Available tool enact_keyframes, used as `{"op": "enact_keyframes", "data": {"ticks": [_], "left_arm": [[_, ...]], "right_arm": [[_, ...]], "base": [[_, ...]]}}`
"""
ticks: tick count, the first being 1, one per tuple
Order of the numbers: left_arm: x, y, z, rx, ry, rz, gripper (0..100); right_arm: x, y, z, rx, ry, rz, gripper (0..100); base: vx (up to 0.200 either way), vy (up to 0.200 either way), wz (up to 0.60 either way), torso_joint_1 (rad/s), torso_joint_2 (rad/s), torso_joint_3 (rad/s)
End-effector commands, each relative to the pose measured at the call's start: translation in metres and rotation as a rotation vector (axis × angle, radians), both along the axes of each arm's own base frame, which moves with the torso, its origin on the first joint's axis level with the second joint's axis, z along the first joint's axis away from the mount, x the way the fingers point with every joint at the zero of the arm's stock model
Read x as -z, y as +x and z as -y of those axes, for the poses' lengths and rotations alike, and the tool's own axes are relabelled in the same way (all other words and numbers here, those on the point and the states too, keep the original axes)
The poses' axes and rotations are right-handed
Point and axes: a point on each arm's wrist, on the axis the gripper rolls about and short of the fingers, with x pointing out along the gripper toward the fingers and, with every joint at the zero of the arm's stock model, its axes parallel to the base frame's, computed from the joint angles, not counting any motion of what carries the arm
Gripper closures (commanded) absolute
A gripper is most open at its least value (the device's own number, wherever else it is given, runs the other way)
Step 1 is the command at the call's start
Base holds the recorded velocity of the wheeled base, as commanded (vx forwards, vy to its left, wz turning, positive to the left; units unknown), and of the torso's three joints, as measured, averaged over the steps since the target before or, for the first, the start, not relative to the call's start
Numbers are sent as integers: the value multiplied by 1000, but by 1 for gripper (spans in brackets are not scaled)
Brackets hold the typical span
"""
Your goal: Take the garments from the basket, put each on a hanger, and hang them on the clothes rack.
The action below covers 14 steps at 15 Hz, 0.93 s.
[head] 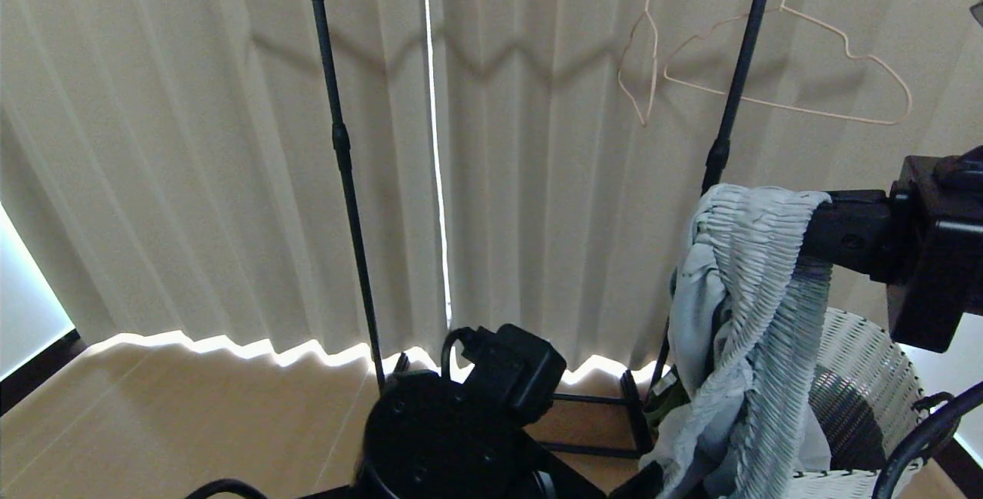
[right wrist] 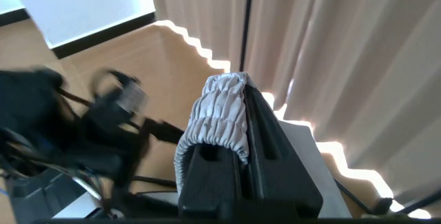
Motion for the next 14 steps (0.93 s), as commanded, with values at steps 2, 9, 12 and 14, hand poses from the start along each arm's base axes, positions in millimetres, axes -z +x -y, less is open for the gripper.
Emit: {"op": "enact_keyframes", "data": {"ticks": [2, 9, 12, 14], "left_arm": [[25, 7, 14, -66, 55, -20, 0], [32, -10, 4, -133, 61, -15, 0], [14, -34, -32, -65, -10, 0, 0], [6, -40, -40, -19, -47, 0, 0]], "right_arm": [[-1, -3, -1, -15, 3, 4, 100], [0, -4, 2, -6, 2, 3, 100], [1, -2, 0, -7, -4, 0, 100], [1, -3, -1, -8, -5, 1, 100]], "base": [[0, 0, 0, 0, 0, 0], [0, 0, 0, 0, 0, 0], [0, 0, 0, 0, 0, 0], [0, 0, 0, 0, 0, 0]]}}
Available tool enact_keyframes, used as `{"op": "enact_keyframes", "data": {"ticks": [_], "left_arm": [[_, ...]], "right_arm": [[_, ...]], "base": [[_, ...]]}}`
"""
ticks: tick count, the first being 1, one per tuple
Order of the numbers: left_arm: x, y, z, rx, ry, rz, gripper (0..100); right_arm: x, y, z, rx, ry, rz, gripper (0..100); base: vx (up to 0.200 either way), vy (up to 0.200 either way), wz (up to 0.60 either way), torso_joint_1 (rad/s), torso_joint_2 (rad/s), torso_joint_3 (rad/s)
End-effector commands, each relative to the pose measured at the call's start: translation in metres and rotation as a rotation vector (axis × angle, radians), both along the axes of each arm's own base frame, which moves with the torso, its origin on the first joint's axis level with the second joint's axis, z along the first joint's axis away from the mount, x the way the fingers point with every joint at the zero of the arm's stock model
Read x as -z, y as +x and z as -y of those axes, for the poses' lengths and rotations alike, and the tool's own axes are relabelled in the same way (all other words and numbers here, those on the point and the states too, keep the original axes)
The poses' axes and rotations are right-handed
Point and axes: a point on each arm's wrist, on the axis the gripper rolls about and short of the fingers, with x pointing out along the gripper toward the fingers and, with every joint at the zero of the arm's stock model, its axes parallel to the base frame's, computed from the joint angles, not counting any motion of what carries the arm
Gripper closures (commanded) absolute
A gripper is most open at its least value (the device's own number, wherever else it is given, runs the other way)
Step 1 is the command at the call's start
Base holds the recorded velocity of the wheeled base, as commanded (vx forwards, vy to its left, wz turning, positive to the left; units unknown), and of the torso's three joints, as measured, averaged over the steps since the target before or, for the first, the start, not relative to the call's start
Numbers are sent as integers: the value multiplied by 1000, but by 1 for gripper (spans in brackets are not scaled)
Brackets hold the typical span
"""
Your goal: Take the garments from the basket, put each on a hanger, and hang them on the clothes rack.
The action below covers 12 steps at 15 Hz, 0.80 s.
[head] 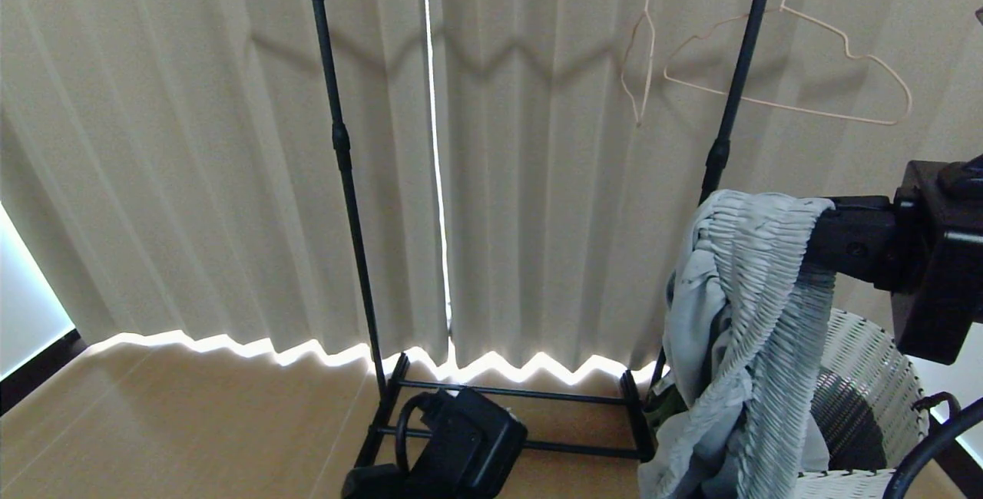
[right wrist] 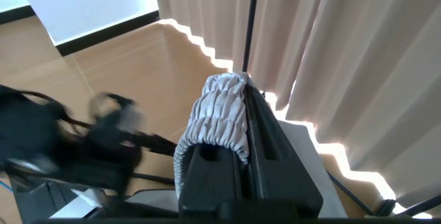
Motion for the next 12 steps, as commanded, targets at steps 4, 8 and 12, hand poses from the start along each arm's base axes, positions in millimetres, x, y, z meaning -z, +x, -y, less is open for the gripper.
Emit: {"op": "enact_keyframes", "data": {"ticks": [4, 8, 12], "left_arm": [[-34, -6, 1, 105, -141, 32, 0], [-4, 19, 40, 62, -91, 13, 0], [27, 38, 46, -40, 5, -8, 0]], "right_arm": [[0, 0, 0, -3, 0, -2, 100], [1, 0, 0, -4, 0, -2, 100], [-1, -2, 1, -4, 5, 4, 100]], "base": [[0, 0, 0, 0, 0, 0], [0, 0, 0, 0, 0, 0], [0, 0, 0, 0, 0, 0]]}}
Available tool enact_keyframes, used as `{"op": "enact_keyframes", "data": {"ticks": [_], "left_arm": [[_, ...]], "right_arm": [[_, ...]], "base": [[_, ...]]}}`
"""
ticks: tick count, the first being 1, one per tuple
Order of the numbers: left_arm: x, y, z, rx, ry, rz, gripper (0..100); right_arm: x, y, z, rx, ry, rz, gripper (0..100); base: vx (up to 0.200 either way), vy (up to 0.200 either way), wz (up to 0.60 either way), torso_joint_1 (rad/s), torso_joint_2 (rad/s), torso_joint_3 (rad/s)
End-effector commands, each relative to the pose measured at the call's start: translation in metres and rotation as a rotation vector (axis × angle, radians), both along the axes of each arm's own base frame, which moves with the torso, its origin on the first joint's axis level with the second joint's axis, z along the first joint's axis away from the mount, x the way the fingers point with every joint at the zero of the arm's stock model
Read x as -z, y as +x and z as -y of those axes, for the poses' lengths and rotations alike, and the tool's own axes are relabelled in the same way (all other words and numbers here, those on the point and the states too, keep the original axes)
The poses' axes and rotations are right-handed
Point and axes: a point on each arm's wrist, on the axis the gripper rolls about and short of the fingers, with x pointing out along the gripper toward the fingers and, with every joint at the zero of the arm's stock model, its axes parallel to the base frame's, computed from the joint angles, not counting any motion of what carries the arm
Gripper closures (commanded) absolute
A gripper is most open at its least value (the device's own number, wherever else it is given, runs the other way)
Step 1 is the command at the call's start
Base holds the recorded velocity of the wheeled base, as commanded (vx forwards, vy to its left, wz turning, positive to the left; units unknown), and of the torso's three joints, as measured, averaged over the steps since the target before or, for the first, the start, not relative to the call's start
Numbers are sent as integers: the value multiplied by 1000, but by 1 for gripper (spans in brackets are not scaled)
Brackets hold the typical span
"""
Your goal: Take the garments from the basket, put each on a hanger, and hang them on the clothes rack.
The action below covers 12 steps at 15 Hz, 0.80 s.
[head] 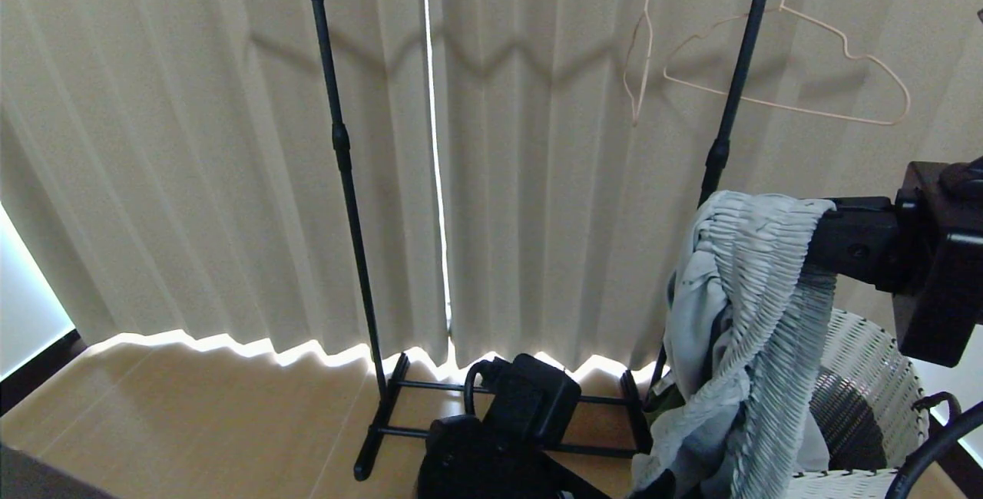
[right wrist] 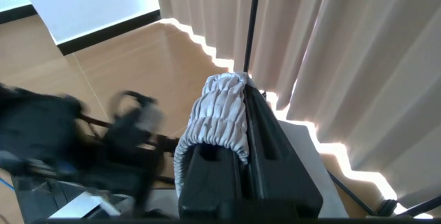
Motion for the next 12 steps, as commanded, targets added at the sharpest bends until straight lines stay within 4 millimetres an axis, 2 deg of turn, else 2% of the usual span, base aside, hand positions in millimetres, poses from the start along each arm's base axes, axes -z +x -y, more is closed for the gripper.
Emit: {"op": "enact_keyframes", "data": {"ticks": [1, 5, 6, 8, 10, 12], "left_arm": [[22, 9, 1, -28, 66, -30, 0], [32, 9, -12, -57, 115, -48, 0], [33, 9, -14, -60, 122, -51, 100], [27, 7, -17, -52, 122, -20, 100], [12, 1, -28, -63, 120, 48, 100], [-21, -11, -59, -59, 95, 189, 100]], "right_arm": [[-1, -1, 1, -1, 4, 3, 100], [-4, -1, 1, 2, 8, 13, 100], [-3, 0, 0, 0, 6, 10, 100], [-3, 1, -1, -2, 2, 8, 100], [1, 6, -5, 0, -8, -2, 100], [5, 12, -11, -3, 9, 12, 100]], "base": [[0, 0, 0, 0, 0, 0], [0, 0, 0, 0, 0, 0], [0, 0, 0, 0, 0, 0], [0, 0, 0, 0, 0, 0], [0, 0, 0, 0, 0, 0], [0, 0, 0, 0, 0, 0]]}}
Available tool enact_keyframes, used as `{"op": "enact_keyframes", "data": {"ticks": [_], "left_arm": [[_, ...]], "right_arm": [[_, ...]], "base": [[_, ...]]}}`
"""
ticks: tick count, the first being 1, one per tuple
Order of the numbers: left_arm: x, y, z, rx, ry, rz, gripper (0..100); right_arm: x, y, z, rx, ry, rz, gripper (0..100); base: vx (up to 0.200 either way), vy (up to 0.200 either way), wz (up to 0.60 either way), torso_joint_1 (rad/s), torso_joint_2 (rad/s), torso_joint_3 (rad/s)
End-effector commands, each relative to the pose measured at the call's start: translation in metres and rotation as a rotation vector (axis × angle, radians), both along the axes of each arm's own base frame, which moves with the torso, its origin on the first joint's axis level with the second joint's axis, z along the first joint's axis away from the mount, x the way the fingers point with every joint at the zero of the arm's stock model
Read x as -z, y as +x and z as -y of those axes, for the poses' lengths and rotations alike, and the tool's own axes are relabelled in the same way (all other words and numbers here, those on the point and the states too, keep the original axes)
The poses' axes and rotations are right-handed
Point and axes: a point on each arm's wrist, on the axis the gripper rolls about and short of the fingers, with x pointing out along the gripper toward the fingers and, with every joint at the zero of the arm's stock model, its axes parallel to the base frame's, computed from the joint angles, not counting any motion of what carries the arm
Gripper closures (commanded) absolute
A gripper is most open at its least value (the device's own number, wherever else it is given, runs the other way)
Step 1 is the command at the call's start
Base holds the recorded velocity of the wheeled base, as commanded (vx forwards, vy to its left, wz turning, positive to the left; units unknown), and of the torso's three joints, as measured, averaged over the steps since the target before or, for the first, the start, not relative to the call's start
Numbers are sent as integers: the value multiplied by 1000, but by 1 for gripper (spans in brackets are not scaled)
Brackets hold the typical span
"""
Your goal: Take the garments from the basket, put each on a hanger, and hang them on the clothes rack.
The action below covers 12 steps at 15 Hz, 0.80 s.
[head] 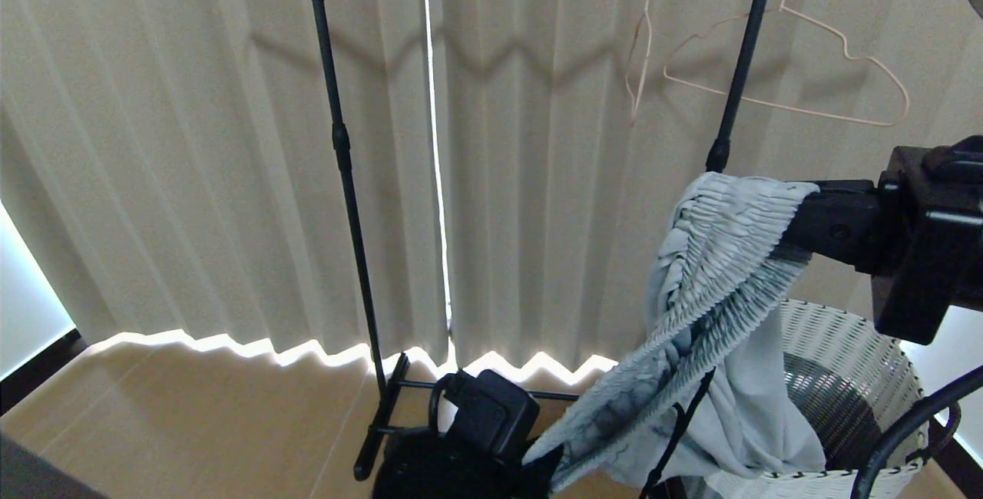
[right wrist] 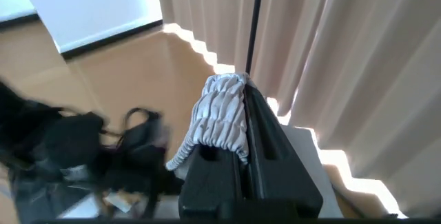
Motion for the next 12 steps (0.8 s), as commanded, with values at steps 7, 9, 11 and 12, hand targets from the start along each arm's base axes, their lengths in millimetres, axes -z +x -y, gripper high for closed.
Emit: {"op": "enact_keyframes", "data": {"ticks": [7, 9, 11, 12], "left_arm": [[-184, 19, -118, -302, -94, 273, 100], [-217, 30, -132, -388, -103, 298, 100], [-248, 35, -145, -428, -123, 323, 100], [-260, 34, -148, -408, -128, 323, 100]], "right_arm": [[-7, 6, 5, 37, 66, 76, 100], [-18, 6, 9, 56, 116, 134, 100], [-30, 10, 15, 91, 156, 184, 100], [-37, 11, 18, 107, 169, 203, 100]], "base": [[0, 0, 0, 0, 0, 0], [0, 0, 0, 0, 0, 0], [0, 0, 0, 0, 0, 0], [0, 0, 0, 0, 0, 0]]}}
